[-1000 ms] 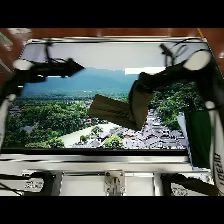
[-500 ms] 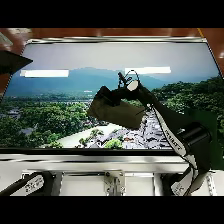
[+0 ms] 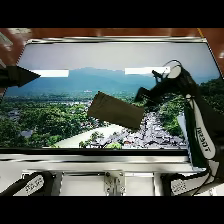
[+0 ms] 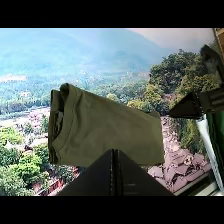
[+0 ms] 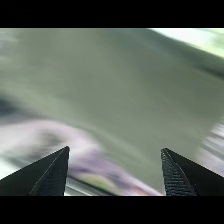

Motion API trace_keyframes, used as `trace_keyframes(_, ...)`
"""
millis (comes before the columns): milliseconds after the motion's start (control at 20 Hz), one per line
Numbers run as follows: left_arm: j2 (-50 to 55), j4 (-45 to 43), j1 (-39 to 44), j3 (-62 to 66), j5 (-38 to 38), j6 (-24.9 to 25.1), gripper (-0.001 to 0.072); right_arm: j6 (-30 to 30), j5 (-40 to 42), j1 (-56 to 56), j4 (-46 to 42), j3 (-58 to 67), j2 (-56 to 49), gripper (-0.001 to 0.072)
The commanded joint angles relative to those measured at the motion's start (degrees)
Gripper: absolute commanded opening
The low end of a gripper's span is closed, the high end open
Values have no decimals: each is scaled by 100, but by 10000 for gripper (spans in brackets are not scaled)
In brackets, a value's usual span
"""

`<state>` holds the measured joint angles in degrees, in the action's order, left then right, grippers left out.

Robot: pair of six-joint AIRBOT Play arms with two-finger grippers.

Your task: Fold the shirts.

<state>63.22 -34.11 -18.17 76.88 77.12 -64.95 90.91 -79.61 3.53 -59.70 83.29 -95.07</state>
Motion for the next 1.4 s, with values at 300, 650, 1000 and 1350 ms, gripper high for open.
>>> trace_keyframes(300,-11,-2,11,-114,-13,-22,34,-352,1720,-221,1204,-2253,83,686)
trace_keyframes(650,-9,0,11,-114,-20,-26,34,-1794,1668,-369,2785,-2013,-2,55)
trace_keyframes(1000,50,2,367,-114,-776,-24,34,-632,671,-2559,1862,-212,1663,55)
trace_keyframes(1350,50,0,859,-114,-1067,90,34,17,-992,-4601,907,533,2155,55)
